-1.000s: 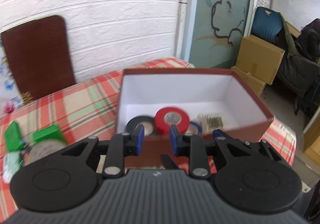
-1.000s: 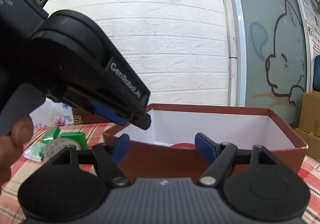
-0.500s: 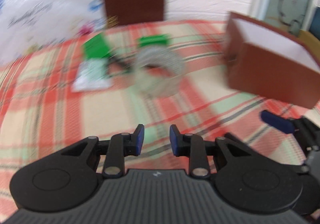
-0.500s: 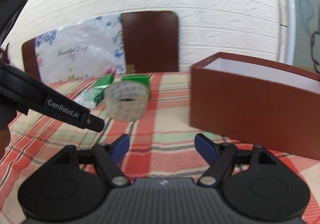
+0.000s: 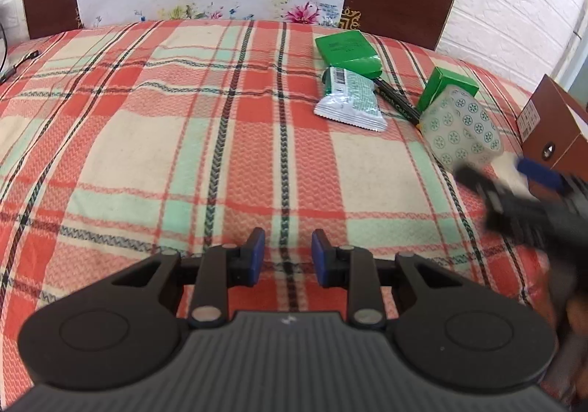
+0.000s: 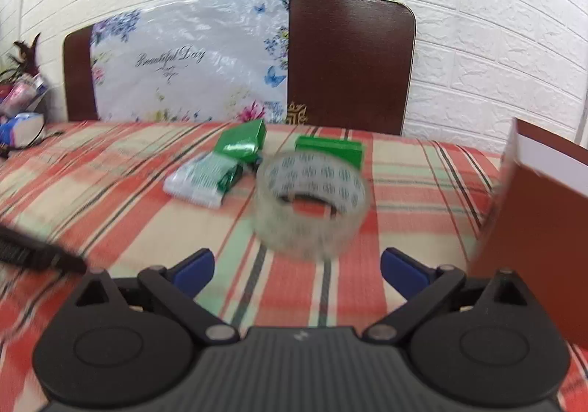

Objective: Organize objects
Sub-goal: 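Move the left gripper to the clear packing tape and grasp it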

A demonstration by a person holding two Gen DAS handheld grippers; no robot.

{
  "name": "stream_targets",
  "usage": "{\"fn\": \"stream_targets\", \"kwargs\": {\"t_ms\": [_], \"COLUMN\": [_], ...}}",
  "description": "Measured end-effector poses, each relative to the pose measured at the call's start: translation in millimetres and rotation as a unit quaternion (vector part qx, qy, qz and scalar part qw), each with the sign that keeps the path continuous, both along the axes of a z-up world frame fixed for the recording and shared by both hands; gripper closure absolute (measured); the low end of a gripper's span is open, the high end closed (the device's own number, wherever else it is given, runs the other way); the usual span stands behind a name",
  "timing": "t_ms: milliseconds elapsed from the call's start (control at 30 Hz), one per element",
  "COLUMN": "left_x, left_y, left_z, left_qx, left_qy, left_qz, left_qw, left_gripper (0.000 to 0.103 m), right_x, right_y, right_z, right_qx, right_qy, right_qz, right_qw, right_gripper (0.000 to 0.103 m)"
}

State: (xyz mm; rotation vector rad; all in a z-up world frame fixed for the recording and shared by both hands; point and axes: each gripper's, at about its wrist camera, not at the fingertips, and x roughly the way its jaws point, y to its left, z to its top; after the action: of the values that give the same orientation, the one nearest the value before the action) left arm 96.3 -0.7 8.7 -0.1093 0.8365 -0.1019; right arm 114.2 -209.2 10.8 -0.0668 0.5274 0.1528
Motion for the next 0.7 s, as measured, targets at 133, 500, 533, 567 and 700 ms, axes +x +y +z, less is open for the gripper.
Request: {"fn": "stream_targets", "kwargs": {"t_ms": [133,500,533,567,700], "left_x": [-2.0,-5.3,-8.0,-11.1,-26.2], "left_y": [4.7,4.8,2.0,-1.8,-21.8], "left_z": [-1.1,9.2,12.1,15.6,31.0], "left_qx": [-0.001,-0.039,-0.04,-0.04,-0.042], "left_qy": [-0.002,0.02,0.019,0.016,0.0], "left_qz": [-0.005,-0.03,-0.037,-0.045,-0.086], "left_qw": [1.0,0.9986,0.9984,0.9981,0.9954], "left_gripper": [0.073,0.071,0.071,0.069,0.065], "right_x": [35.4,-32.1,-47.1,-62.4,-114.1], "right_y": [9.1,14.8,17.9,21.0,27.8], "right_z": [-7.0,-12.6,-13.4,-13.2,-11.5], "right_qx": [-0.019,-0.067,-0.084,-0.099,-0.135], "right_qy": [0.002,0.014,0.01,0.004,-0.013], "right_qz": [-0.033,0.047,0.059,0.071,0.097], "right_qw": [0.999,0.997,0.995,0.993,0.986], "right_gripper": [0.0,0.011,0.011,0.011,0.012]}}
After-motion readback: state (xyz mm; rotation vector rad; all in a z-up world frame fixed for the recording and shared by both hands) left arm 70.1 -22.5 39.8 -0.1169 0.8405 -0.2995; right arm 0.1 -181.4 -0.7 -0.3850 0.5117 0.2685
